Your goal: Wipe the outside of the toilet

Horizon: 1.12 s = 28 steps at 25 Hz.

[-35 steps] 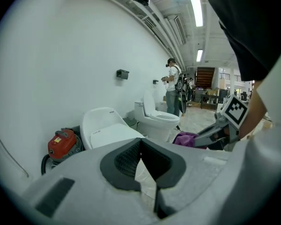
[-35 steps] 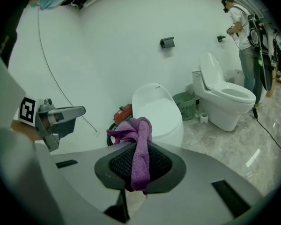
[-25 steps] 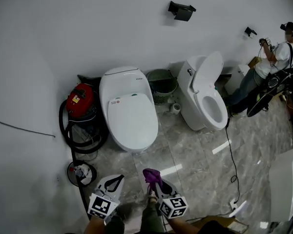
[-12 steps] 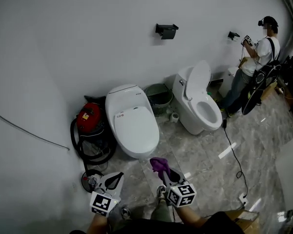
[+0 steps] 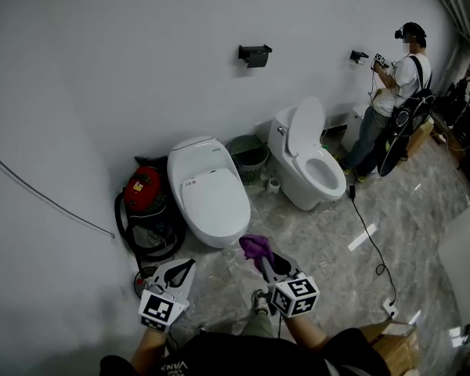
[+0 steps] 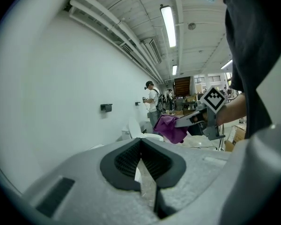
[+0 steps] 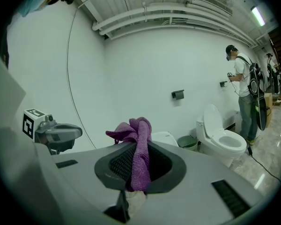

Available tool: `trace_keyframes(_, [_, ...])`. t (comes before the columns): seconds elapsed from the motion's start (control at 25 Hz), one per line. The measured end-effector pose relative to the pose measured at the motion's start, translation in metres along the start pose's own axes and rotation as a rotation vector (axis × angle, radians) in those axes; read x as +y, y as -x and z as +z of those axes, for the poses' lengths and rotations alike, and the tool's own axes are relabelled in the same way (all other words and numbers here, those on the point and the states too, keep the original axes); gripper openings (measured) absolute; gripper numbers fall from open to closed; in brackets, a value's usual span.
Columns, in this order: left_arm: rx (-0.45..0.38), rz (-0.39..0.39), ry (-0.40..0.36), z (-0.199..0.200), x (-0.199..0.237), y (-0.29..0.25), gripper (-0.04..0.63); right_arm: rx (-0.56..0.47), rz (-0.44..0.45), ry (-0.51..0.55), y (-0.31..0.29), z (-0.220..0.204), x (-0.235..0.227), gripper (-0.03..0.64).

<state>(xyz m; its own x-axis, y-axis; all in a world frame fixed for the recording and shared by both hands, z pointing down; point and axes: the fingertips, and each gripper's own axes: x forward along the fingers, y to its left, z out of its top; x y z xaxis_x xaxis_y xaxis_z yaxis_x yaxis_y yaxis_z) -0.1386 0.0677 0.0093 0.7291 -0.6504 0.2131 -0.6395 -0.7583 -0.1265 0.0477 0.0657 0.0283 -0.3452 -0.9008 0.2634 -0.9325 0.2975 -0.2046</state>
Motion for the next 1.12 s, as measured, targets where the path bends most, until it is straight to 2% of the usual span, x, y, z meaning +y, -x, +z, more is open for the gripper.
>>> trace_keyframes(0.52, [-0.021, -0.019, -0.062, 0.006, 0.009, 0.034, 0.008, -0.078, -0.061, -0.063, 0.041, 0.005, 0.017, 0.043])
trace_keyframes(0.72, [-0.039, -0.038, -0.085, 0.012, 0.014, 0.032, 0.008, -0.089, -0.087, -0.036, 0.040, 0.009, 0.021, 0.043])
trace_keyframes(0.88, [-0.050, -0.069, -0.064, 0.023, 0.010, 0.028, 0.008, -0.084, -0.116, -0.017, 0.038, 0.010, 0.022, 0.043])
trace_keyframes(1.12, [-0.051, -0.072, -0.067, 0.019, 0.011, 0.026, 0.008, -0.098, -0.136, -0.008, 0.034, 0.010, 0.020, 0.041])
